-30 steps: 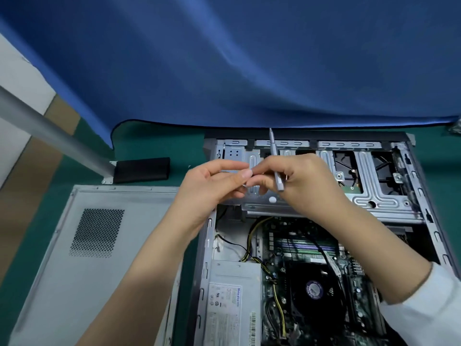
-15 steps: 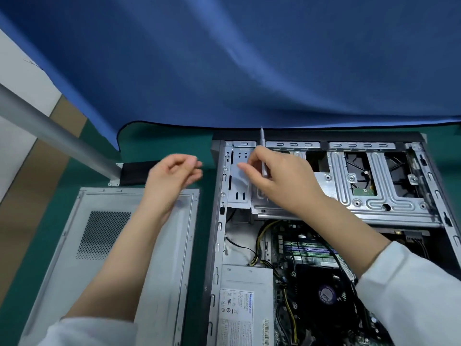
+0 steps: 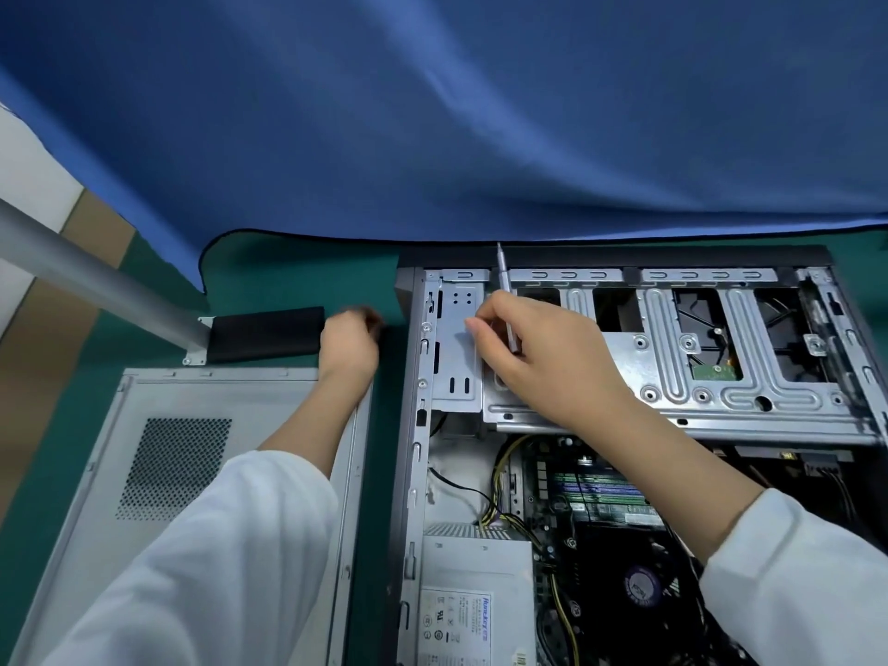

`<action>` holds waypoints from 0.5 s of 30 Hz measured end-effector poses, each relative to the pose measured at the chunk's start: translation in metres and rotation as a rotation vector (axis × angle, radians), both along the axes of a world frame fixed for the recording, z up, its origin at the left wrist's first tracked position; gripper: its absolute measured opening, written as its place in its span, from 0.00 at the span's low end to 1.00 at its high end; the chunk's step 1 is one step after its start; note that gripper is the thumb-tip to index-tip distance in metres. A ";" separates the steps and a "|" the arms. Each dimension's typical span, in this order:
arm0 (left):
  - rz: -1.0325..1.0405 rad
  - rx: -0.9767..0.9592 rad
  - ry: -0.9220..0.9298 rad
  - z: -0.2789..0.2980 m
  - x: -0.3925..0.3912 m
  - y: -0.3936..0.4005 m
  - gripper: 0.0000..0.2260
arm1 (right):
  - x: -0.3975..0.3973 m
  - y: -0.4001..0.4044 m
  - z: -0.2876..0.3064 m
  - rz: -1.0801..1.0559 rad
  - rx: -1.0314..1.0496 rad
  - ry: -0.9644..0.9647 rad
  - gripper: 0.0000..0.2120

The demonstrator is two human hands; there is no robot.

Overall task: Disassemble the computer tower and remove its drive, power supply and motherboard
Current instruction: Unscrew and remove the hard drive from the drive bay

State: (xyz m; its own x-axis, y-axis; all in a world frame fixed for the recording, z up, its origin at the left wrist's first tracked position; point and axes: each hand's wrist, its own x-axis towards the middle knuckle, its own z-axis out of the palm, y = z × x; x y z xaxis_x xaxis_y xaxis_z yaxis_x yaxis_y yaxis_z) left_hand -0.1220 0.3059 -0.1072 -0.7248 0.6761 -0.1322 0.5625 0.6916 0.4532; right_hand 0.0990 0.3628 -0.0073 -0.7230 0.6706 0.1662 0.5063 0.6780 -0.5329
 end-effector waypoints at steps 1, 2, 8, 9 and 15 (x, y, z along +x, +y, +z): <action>0.002 -0.007 0.009 -0.001 -0.001 0.001 0.09 | 0.000 0.000 0.000 0.000 -0.002 0.002 0.10; 0.005 -0.011 0.013 -0.001 -0.001 0.001 0.09 | 0.000 0.000 0.000 -0.001 -0.005 0.004 0.10; 0.013 0.034 0.029 0.004 -0.001 -0.007 0.12 | 0.001 0.001 0.000 0.006 -0.020 0.005 0.10; 0.043 0.090 0.033 0.009 -0.001 -0.011 0.13 | 0.002 0.001 -0.001 0.004 -0.030 0.012 0.10; 0.246 0.585 -0.394 0.089 0.010 -0.042 0.08 | 0.005 -0.003 0.011 0.037 -0.128 0.074 0.19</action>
